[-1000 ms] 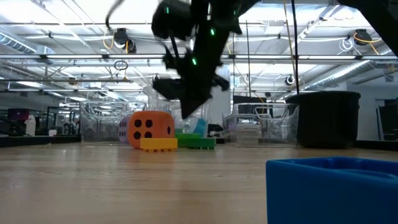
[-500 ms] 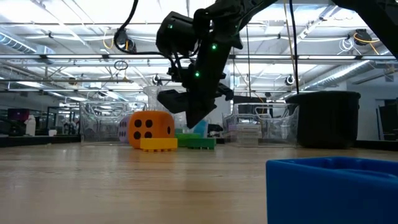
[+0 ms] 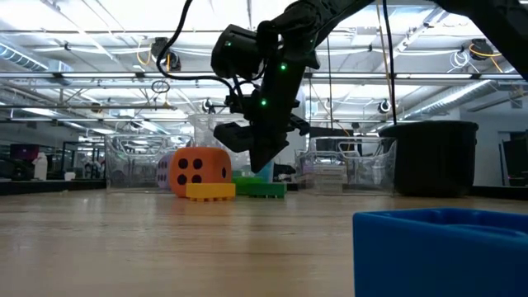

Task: Pick & Place Toys
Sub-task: Put the green eight stud game piece into the middle transparent bin

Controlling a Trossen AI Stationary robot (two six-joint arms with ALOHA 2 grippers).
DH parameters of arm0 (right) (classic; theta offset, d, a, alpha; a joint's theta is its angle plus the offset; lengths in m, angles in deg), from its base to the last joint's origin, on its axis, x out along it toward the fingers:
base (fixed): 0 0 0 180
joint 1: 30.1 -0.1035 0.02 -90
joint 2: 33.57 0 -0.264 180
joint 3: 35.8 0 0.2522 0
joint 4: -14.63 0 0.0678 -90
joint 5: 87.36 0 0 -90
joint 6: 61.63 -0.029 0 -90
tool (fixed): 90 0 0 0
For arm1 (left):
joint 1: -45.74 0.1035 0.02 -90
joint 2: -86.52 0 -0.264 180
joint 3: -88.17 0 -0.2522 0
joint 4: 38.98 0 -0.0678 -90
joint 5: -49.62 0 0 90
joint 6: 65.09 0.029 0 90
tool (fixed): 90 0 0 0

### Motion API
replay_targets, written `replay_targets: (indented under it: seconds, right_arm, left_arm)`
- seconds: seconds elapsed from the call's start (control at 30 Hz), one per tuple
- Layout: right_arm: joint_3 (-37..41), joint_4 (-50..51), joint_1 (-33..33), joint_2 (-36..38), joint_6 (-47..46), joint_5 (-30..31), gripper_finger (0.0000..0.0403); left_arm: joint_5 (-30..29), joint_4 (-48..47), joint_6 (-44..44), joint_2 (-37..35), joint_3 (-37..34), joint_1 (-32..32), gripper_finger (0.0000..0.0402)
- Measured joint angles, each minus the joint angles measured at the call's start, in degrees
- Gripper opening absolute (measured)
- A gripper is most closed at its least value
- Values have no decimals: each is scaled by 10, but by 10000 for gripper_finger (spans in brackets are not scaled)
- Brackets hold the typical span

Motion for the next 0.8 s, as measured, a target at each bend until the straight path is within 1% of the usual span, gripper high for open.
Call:
replay_targets:
  seconds: [0.07,0.3,0.37,0.5,0.57,0.8]
  right_arm:
    - [0,1,4,0,1,-14,0]
    - [0,3,6,0,4,-16,0]
    - [2,2,6,0,6,-31,0]
    - [32,-29,5,2,-2,-60,0]
    - [41,-31,1,2,-11,-60,0]
    - [43,-46,-15,2,0,-104,0]
  left_arm:
    - [0,0,3,0,0,0,97]
    - [0,0,7,0,0,0,97]
    - [0,0,7,0,0,0,97]
    - [0,0,7,1,0,0,97]
    - [0,0,7,1,0,0,97]
    - [-1,0,10,1,0,0,97]
